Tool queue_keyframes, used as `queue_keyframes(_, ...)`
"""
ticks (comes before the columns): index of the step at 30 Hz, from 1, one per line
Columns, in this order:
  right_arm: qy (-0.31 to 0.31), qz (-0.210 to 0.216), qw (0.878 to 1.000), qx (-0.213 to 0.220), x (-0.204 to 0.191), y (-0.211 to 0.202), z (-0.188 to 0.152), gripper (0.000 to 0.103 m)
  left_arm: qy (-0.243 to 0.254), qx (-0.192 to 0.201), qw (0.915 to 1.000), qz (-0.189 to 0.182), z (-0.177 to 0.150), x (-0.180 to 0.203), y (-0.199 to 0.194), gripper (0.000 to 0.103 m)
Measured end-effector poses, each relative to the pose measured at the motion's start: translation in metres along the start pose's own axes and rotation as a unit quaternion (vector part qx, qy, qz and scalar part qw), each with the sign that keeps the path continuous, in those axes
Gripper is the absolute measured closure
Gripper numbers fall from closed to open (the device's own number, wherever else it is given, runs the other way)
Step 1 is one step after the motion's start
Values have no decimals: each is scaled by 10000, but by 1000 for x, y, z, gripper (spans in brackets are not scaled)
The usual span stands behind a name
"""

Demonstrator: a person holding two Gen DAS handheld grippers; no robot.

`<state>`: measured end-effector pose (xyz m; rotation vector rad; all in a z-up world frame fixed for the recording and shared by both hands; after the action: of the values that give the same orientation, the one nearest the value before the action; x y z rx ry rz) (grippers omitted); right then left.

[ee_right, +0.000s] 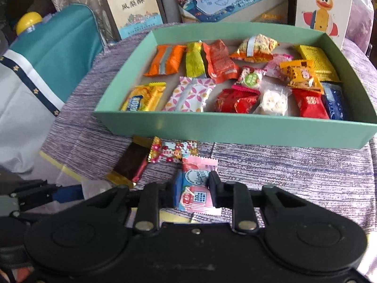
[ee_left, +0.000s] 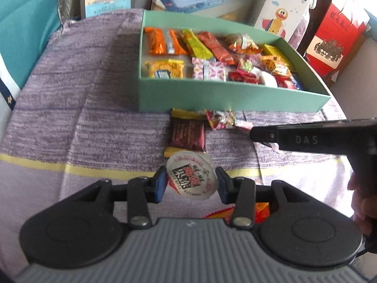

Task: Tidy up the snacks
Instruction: 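Carry the jelly cup and pink candy into the tray and open both tools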

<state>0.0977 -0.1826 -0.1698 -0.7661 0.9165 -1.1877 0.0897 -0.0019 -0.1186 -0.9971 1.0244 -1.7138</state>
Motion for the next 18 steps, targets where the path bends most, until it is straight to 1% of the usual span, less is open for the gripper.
queue_keyframes(7,119,330,9992,167,2,-25,3,81,25,181,9998,10,11,6,-19,61)
queue_keyframes(13,147,457,9982,363,4,-45,6,81,71,204,9998,-4,14,12,-24,61)
queue_keyframes(18,141,635,9961,598,2,-67,16,81,110,371,9992,-39,26,16,-36,61)
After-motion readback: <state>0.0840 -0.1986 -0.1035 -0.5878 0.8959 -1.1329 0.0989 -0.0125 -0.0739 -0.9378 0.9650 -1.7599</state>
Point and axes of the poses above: each gripper's, at about its wrist camera, not at the fingertips, and y roughly the way its jaws point, x to its right, z to its top, the point moved 7 cm from there along y, roughly the way its jaws point, and after that the axes turned 12 degrees about -x, right-handed, at the moved point
